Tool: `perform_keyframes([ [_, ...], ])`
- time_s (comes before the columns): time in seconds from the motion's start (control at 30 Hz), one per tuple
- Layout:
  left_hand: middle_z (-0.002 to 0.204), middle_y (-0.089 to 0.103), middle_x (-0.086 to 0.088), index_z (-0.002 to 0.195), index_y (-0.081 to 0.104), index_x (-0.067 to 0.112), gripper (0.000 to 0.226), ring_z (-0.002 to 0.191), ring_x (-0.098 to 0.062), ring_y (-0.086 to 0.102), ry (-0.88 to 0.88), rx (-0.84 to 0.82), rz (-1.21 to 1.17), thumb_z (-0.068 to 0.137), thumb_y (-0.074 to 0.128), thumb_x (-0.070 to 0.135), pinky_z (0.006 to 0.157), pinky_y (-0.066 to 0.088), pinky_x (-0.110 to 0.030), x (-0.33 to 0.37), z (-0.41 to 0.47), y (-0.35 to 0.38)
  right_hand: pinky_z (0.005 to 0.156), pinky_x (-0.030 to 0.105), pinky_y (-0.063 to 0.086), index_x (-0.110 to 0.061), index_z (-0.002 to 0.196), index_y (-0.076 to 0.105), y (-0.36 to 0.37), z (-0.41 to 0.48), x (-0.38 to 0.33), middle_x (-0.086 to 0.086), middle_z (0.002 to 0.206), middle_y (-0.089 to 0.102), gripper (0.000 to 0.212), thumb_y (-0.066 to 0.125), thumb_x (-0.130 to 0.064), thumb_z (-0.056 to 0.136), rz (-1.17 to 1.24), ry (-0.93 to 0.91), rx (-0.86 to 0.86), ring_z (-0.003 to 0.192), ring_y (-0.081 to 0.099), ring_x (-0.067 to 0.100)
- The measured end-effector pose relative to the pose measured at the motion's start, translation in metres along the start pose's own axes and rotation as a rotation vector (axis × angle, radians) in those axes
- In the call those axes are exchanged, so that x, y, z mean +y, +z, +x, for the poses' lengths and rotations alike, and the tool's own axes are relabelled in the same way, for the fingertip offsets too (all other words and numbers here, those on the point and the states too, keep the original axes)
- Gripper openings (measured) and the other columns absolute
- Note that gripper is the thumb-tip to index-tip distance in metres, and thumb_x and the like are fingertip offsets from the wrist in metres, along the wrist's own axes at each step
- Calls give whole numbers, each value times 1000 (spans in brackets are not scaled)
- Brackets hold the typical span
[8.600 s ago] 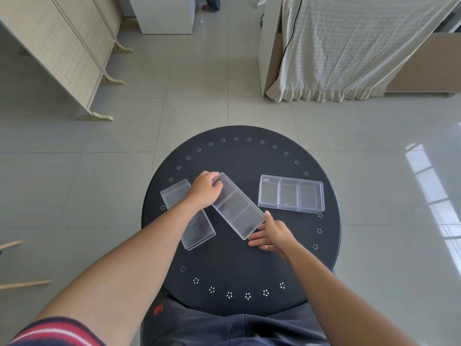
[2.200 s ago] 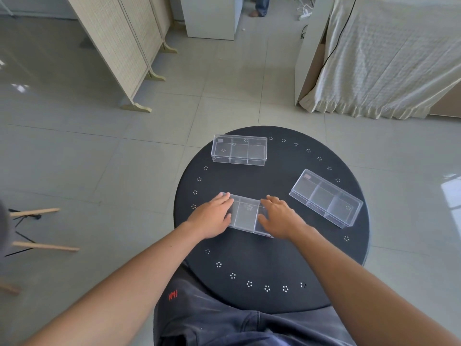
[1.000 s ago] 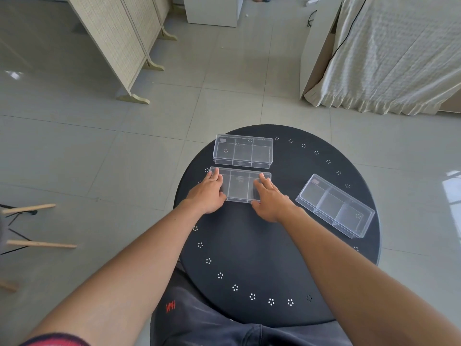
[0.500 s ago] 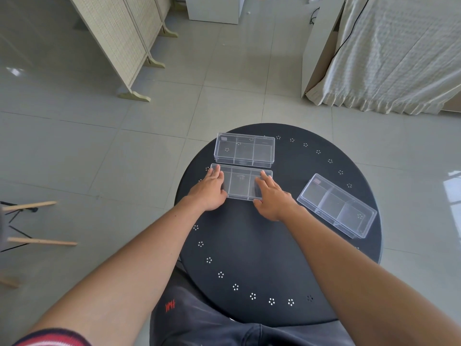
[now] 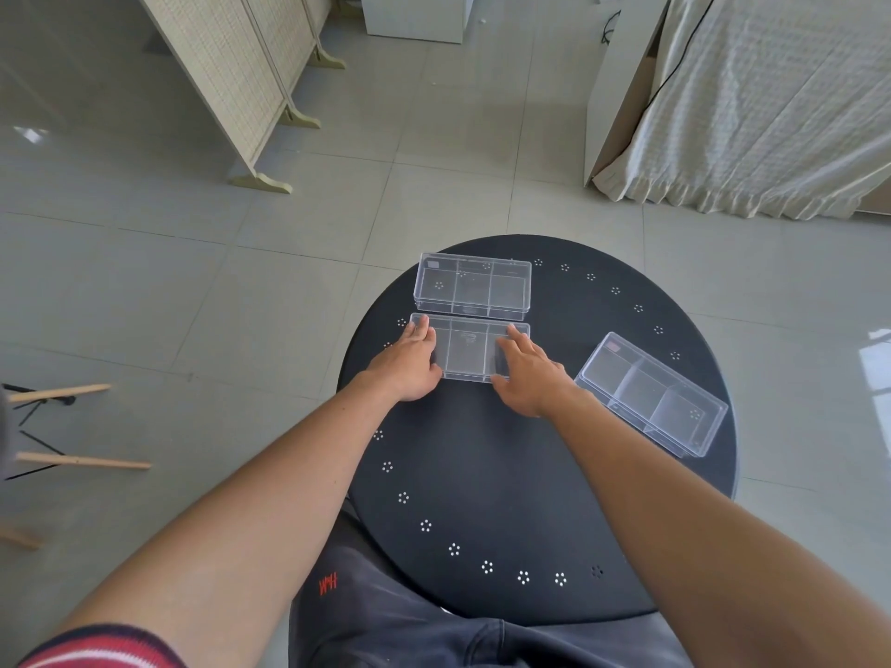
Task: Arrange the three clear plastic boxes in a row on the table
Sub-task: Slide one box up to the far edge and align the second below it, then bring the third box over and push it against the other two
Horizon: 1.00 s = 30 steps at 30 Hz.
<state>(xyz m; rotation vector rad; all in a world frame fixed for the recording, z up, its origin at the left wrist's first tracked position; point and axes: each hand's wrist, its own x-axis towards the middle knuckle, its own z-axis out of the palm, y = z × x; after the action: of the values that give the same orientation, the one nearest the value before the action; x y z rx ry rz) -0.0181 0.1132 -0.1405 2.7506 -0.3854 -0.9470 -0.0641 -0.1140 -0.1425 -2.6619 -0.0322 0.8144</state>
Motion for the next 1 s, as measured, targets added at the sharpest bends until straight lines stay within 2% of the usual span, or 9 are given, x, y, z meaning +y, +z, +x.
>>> perform_keyframes([
  [0.17, 182, -12, 4, 173, 10, 12, 72, 169, -21, 3, 2, 19, -47, 112, 45, 26, 131, 30, -52, 2, -4, -2, 126, 65, 32, -14, 173, 9, 3, -2, 6, -3, 184, -9, 80, 51, -34, 109, 58, -16, 108, 170, 6, 27],
  [0.27, 182, -7, 1, 174, 11, 13, 72, 169, -21, 2, 18, 68, -75, 111, 45, 26, 132, 25, -51, -1, -2, -2, 128, 63, 30, -15, 174, 6, 3, -9, 18, 0, 184, -9, 82, 52, -35, 109, 98, 19, 167, 169, 4, 33],
  [0.37, 183, 0, -4, 173, 16, 10, 70, 169, -22, 4, 43, 151, -90, 110, 44, 25, 133, 25, -51, 7, 1, -2, 130, 61, 25, -15, 174, 8, 2, -22, 38, 3, 184, -7, 81, 52, -38, 110, 112, 91, 187, 169, 3, 33],
  [0.57, 182, 10, 0, 171, 25, 12, 63, 168, -16, 6, 197, 213, -95, 111, 43, 24, 131, 29, -52, 62, 3, -1, 129, 61, 23, -12, 172, 15, 1, -52, 97, 10, 183, 1, 78, 51, -40, 109, 153, 265, 209, 168, 4, 34],
  [0.83, 182, 13, 3, 171, 27, 13, 64, 168, -13, 12, 372, 104, -39, 110, 43, 23, 132, 26, -44, 154, 17, 25, 130, 61, 19, -10, 171, 15, 2, -100, 166, 13, 183, 4, 79, 49, -42, 108, 176, 443, 208, 168, 6, 36],
  [1.0, 182, 11, 8, 173, 22, 20, 67, 167, -13, 15, 406, 2, 32, 108, 41, 23, 131, 29, -44, 195, 18, 41, 134, 54, 17, -13, 173, 12, 13, -116, 200, 9, 183, 5, 81, 49, -43, 107, 208, 494, 220, 169, 6, 31],
])
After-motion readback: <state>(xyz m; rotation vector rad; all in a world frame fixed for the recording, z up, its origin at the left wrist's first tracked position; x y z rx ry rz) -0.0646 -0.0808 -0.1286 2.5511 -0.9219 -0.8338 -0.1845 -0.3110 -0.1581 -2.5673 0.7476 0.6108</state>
